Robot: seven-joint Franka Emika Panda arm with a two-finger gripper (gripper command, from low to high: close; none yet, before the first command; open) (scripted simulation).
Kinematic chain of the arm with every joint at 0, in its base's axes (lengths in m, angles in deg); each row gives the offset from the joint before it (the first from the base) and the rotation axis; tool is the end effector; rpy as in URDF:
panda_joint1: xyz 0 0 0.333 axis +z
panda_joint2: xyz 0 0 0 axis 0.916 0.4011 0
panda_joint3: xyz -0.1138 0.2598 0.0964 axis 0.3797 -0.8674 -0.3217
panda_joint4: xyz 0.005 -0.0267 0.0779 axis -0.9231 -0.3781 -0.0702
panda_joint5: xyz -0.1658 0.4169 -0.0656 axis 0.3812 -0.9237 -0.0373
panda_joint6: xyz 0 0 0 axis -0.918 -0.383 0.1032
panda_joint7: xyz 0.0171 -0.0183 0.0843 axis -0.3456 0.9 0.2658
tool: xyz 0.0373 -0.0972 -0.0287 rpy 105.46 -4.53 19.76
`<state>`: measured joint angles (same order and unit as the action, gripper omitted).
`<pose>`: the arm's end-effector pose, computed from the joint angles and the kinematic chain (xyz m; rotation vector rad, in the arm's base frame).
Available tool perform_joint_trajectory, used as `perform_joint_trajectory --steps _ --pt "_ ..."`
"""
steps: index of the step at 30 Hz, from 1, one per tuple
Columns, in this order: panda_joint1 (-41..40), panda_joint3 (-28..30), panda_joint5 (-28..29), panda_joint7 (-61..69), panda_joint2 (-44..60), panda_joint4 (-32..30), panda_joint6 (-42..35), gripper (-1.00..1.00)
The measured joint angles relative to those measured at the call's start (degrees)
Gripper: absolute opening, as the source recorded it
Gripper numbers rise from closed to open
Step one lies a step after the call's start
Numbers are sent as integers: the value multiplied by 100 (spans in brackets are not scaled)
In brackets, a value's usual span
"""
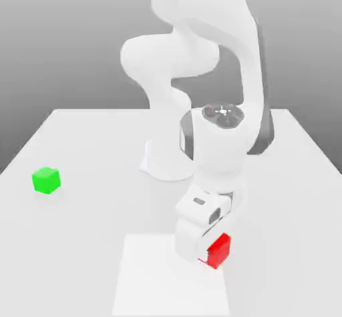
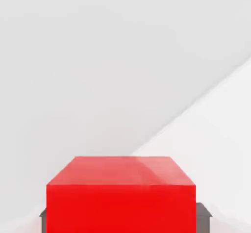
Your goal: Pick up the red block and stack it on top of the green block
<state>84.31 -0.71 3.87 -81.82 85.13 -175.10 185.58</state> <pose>0.3716 0.0841 0.0653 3.1368 0.1596 -0.0004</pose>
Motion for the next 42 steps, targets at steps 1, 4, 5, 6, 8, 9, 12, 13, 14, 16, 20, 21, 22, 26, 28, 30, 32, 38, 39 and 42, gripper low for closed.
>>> perform_joint_trajectory --steps 1,4,5,6,8,9,12,13,14,16,20,21,22,26,28,30,32,38,39,42 --pt "-17 -20 -14 9 35 2 31 -100" --pt "52 80 106 -65 -192 -8 -154 -100" --pt "79 122 165 -104 -301 -15 -245 -100" --pt "96 154 220 -138 -414 -24 -340 -100" --pt "125 211 340 -224 -638 -47 -528 -100" --pt "131 228 382 -252 -748 -62 -621 -100" --pt "128 259 518 -360 -1059 -116 -888 -100" --pt "125 263 550 -388 -1156 -138 -972 -100" --pt "136 280 570 -405 -1249 -162 -1051 -100" --pt "188 346 581 -292 -1442 -202 -1228 -100" --pt "-345 906 490 1002 -1923 -208 -1718 -100" --pt "-442 1064 514 1340 -2043 -210 -1837 -100" --pt "-558 1230 559 1667 -2160 -212 -1950 -100" --pt "-1116 1912 898 2880 -2595 -238 -2339 -100" --pt "-1404 2277 1150 3430 -2791 -258 -2489 -100" --pt "-1731 2611 1413 3975 -2965 -281 -2614 -100" --pt "-2073 2938 1697 4502 -3116 -308 -2706 -100" --pt "-3125 3918 2604 6007 -3391 -395 -2769 -100" --pt "-3297 4085 2757 6247 -3405 -409 -2745 -100" --pt "-3790 4597 3198 6955 -3381 -449 -2607 -100"
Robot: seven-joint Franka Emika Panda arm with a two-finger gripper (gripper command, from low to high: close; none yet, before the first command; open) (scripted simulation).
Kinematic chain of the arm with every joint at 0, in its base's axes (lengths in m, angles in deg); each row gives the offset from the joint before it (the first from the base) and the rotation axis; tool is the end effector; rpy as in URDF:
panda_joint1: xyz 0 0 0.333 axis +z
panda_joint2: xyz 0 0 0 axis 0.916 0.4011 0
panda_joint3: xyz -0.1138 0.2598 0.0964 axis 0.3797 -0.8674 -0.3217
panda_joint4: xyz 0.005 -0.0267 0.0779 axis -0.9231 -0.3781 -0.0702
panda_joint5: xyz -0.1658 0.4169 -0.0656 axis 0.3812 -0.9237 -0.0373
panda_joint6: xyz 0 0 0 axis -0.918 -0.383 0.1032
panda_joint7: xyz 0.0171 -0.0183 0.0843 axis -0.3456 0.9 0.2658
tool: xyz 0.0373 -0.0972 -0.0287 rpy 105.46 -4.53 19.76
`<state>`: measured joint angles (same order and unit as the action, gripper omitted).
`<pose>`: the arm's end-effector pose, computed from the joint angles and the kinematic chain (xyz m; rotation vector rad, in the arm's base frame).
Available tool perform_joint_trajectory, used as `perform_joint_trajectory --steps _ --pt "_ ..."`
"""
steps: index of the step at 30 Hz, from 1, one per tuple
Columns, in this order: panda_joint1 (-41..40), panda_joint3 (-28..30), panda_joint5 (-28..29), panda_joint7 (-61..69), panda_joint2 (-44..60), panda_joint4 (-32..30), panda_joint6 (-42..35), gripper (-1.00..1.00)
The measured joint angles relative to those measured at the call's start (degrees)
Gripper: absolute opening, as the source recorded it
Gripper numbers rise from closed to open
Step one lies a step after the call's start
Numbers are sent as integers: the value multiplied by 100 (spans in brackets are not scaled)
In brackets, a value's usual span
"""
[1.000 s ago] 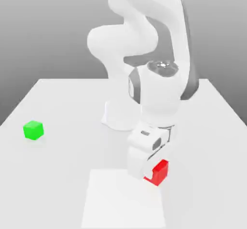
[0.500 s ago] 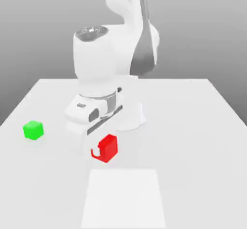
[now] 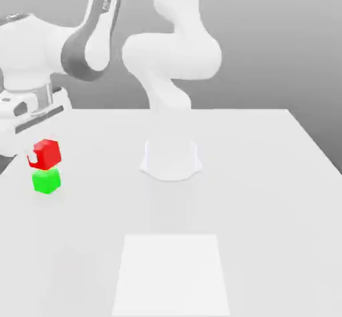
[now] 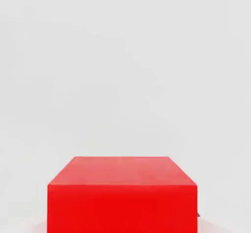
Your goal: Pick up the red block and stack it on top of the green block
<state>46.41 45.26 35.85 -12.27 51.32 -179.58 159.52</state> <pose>0.1874 -0.3427 0.1930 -3.0717 -0.5786 -0.0212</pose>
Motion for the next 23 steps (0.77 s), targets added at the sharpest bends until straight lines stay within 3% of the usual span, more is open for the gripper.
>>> perform_joint_trajectory --steps 4,7,10,11,19,20,23 --pt "-294 729 301 811 339 -39 460 -100" --pt "323 1295 -522 1492 1093 -83 1183 -100" --pt "320 1292 -522 1493 1093 -83 1168 -100" --pt "319 1291 -522 1493 1093 -83 1163 100" --pt "319 1291 -522 1493 1093 -83 1163 100" --pt "528 1418 -907 1768 1314 -99 1364 100" --pt "-16 1033 -225 1301 874 -72 989 100"
